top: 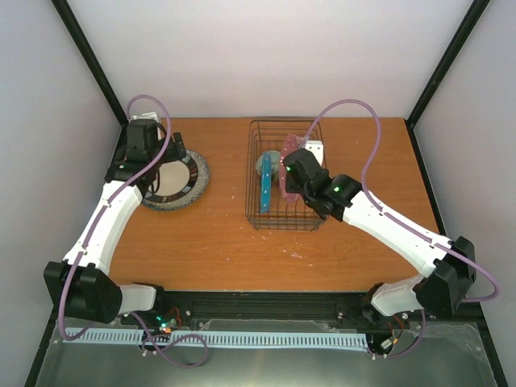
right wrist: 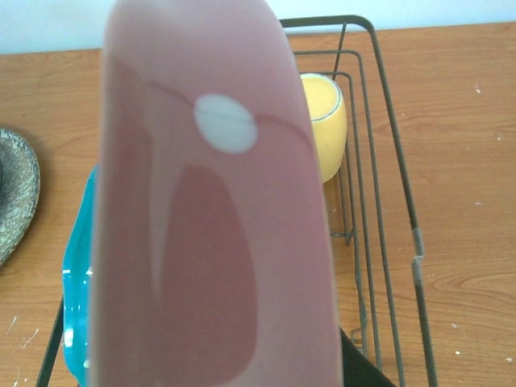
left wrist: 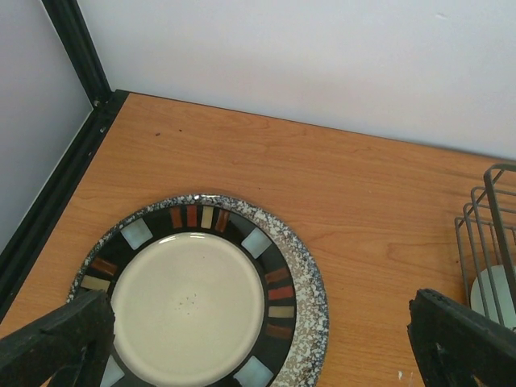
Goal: Load the mixed dishes into the dish rack
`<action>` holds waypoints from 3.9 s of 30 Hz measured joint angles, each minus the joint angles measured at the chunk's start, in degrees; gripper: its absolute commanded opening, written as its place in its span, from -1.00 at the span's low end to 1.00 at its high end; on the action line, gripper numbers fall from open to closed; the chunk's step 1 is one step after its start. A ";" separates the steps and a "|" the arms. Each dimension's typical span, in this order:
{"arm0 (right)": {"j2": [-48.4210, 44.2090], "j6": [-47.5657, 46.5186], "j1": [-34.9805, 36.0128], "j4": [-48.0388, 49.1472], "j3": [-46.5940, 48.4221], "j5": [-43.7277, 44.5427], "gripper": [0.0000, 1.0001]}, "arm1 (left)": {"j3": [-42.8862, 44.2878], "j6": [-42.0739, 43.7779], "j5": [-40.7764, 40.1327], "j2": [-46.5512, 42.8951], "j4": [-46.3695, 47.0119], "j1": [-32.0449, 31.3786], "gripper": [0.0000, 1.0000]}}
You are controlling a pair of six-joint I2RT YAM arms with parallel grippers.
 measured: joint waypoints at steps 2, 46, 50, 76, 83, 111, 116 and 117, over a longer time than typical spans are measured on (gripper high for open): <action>0.22 0.63 0.42 0.61 -0.74 -0.17 -0.94 | -0.42 0.09 0.00 -0.02 0.13 0.00 0.99; 17.16 6.82 6.08 2.29 2.05 6.01 -0.94 | -6.84 3.41 -2.73 -2.93 1.81 0.00 1.00; 18.08 7.87 6.10 4.24 0.28 6.32 -0.95 | -6.97 3.45 -2.95 -2.99 1.81 0.00 0.99; 17.66 4.76 5.84 6.58 1.14 3.48 0.06 | -6.97 3.56 -4.15 -4.72 1.79 0.00 0.99; 12.50 4.68 5.84 7.23 0.52 5.11 0.14 | -6.97 3.34 -4.09 -4.72 1.79 0.00 0.99; -14.78 -3.65 -7.45 13.88 -3.78 -5.55 0.29 | -19.30 -5.79 46.27 5.55 6.62 39.01 0.19; -14.67 -4.96 -9.20 14.51 -3.78 -11.32 0.30 | -18.36 -5.11 49.75 10.14 6.73 40.52 0.19; -14.62 -5.18 -9.57 14.67 -3.78 -12.20 0.30 | -17.73 -4.90 50.38 11.21 6.73 40.54 0.17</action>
